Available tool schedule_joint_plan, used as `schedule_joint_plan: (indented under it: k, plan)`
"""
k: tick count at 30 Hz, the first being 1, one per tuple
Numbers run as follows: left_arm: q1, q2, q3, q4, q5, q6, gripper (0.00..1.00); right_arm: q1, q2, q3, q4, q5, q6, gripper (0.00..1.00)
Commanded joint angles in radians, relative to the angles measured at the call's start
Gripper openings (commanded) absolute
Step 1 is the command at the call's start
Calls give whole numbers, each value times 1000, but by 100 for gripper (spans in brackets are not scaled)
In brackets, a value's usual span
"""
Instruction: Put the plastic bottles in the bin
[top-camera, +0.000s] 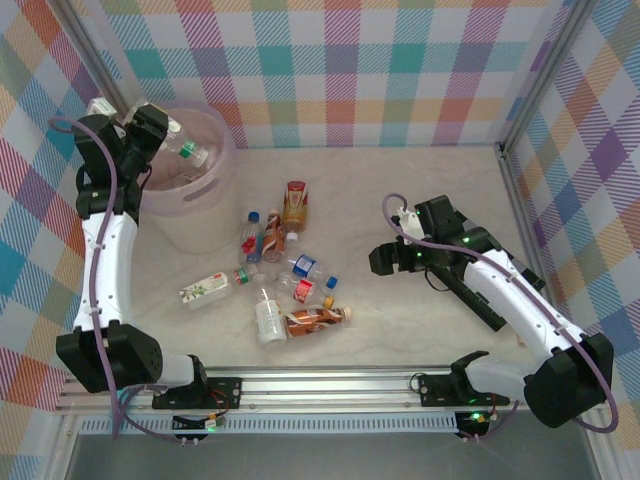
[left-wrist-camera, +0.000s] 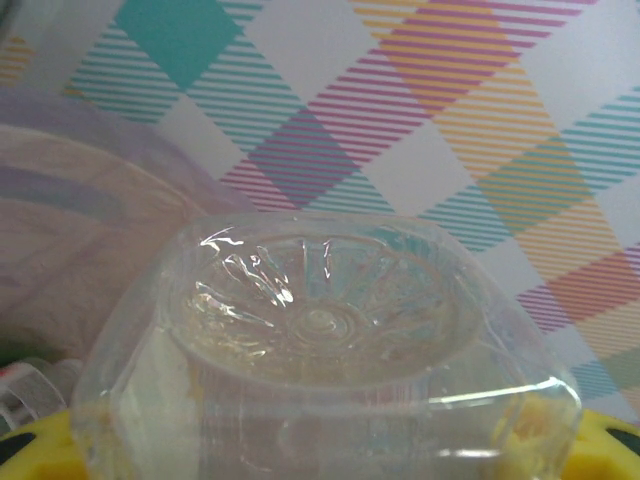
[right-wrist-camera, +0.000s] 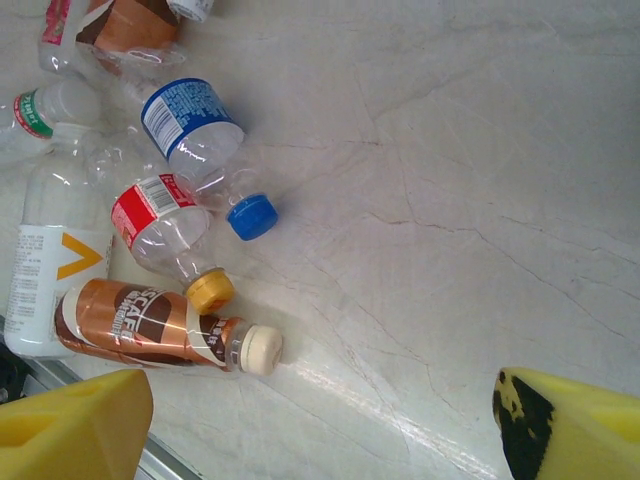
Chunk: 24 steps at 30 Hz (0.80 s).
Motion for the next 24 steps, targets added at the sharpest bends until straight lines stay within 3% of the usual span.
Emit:
schedule_joint_plan:
  k: [1, 6, 9, 15, 19, 24]
  plan:
    - [13, 80, 105, -107, -41, 116, 0, 3, -10, -21, 27, -36, 24, 88]
    - [5, 219, 225, -249, 20, 241, 0, 3, -6, -41, 47, -52, 42, 88]
    - [-29, 315, 319, -387, -4, 357, 0, 3, -4, -50, 53, -50, 46, 88]
    - [-74, 398, 317, -437, -22, 433, 0, 3, 2, -56, 60, -52, 46, 88]
    - [-93, 439, 316, -477, -50, 473, 12, 4, 3, -61, 59, -50, 42, 88]
    - [-95, 440, 286, -468, -44, 488, 53, 3, 5, -72, 61, -50, 24, 88]
